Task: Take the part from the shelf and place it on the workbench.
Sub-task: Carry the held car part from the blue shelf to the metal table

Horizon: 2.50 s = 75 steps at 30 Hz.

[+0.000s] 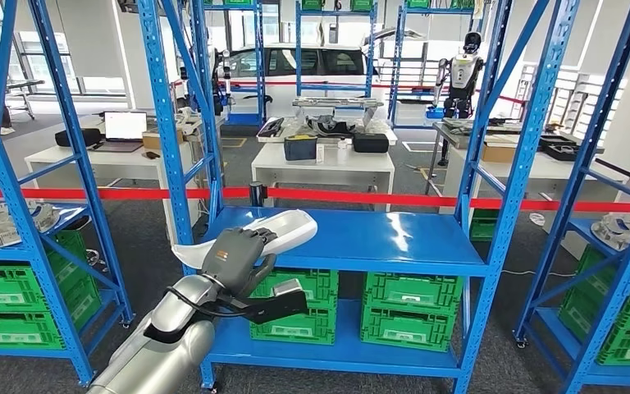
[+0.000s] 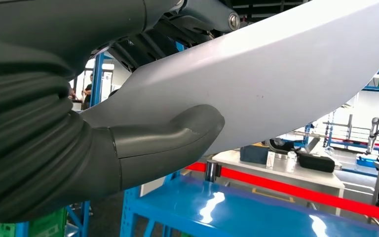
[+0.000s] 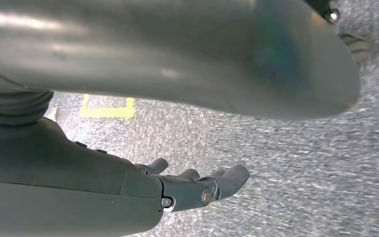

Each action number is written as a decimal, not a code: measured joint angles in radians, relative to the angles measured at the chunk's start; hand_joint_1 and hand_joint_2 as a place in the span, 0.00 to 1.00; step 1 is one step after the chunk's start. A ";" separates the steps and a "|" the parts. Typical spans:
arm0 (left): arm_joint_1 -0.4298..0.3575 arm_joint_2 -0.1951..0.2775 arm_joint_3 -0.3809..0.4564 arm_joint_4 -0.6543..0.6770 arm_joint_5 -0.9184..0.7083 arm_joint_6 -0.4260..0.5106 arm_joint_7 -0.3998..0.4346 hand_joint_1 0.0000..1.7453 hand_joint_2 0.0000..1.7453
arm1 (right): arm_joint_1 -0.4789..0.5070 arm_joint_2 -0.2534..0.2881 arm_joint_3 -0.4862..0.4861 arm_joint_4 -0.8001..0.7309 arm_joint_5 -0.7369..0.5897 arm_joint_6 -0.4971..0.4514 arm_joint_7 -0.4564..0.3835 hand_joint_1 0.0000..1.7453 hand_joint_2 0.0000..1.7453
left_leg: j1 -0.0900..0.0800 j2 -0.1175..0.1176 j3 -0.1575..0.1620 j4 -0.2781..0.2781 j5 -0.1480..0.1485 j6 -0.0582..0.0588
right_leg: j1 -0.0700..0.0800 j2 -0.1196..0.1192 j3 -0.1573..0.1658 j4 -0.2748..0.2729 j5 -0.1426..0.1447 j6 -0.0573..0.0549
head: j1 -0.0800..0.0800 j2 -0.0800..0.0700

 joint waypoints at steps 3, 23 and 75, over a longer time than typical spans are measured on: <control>0.001 -0.007 0.000 0.003 -0.007 -0.004 0.006 1.00 1.00 | -0.003 0.000 -0.003 0.000 -0.004 0.000 0.003 0.00 0.00 | -0.001 0.000 -0.045 0.007 0.031 -0.004 | 0.000 0.000 0.020 0.074 0.015 0.003 | 0.000 0.000; 0.002 -0.019 0.000 0.003 -0.015 -0.007 0.010 1.00 1.00 | -0.005 0.010 -0.016 0.000 -0.005 0.000 0.002 0.00 0.00 | -0.013 -0.004 0.050 0.020 -0.054 -0.026 | 0.015 -0.001 0.087 -0.203 0.144 -0.051 | -0.001 0.000; -0.001 -0.022 0.000 0.013 0.011 -0.031 -0.052 1.00 1.00 | -0.005 0.009 -0.017 0.000 -0.003 0.021 0.004 0.00 0.00 | -0.004 -0.007 0.012 -0.029 0.013 0.007 | 0.002 -0.001 0.103 -0.199 0.117 -0.005 | -0.001 0.000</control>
